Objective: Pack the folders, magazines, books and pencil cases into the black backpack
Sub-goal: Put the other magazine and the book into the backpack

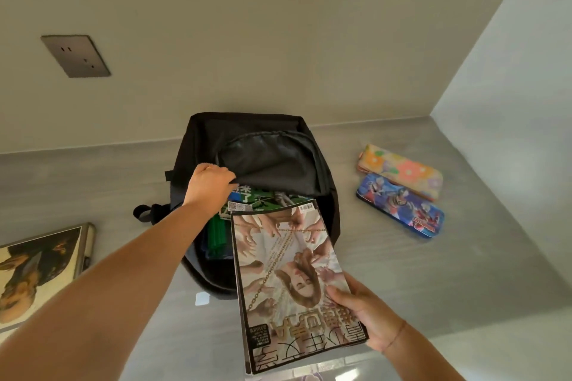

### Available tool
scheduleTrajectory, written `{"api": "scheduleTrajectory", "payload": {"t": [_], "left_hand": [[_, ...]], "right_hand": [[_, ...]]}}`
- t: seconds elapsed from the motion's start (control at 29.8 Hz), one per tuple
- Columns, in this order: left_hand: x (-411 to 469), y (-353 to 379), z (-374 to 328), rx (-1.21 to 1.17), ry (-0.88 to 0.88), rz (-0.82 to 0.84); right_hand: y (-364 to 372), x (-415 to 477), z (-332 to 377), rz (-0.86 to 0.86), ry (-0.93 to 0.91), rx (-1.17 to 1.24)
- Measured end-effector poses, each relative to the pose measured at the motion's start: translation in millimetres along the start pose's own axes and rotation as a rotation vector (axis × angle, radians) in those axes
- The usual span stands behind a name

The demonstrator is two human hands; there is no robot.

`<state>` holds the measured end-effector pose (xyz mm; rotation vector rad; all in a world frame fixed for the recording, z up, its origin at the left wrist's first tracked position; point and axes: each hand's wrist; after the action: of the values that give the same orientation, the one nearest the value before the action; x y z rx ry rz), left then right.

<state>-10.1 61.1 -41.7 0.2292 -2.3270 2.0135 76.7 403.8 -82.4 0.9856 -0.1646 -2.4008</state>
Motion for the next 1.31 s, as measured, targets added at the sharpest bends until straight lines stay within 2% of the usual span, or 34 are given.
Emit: {"api": "scheduleTrajectory", "payload": {"t": [0.1,0.17,0.3,0.47,0.6,0.74,0.87,1.01,1.14,1.21,1.31], "left_hand": [[13,-19,-10,-0.383,-0.128,-0.194],[22,-35,-17,-0.491,-0.182,-0.244],[25,-46,-17,-0.566,-0.197,-0.198],[22,-39,-13,-0.576,-0.193,-0.155],[21,-37,-10,-0.597,-0.198,-0.138],[19,-32,-10,-0.631,-0.211,-0.122],[17,-26,-10,-0.642,-0.217,-0.097],[15,-25,-9,-0.653,-0.224,-0.083],[12,-25,-8,-0.648,-0.235,-0.075],[11,-22,-5,-0.658,-0.243,-0.054],[6,-12,1,-0.671,-0.237,0.009]], "right_hand": [[3,7,4,0.035,0.033,0.065],[7,14,14,0.04,0.03,0.097],[26,50,62,-0.039,0.026,0.007],[47,106,127,-0.098,0.018,-0.321],[51,135,138,-0.294,-0.025,-0.482],[41,130,112,-0.319,0.067,-0.319],[45,128,99,-0.4,0.083,-0.339],[56,140,115,-0.445,0.044,-0.069],[66,145,116,-0.419,0.008,0.189],[70,142,107,-0.436,-0.038,0.18],[76,133,93,-0.568,-0.125,-0.088]]}}
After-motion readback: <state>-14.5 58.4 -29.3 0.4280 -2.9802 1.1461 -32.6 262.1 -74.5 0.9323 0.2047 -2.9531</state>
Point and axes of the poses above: each hand's wrist, its own x-axis towards the middle knuckle, its own y-axis out of the palm, z = x × y, and after that the axes turned 8 degrees about -x, right-handed
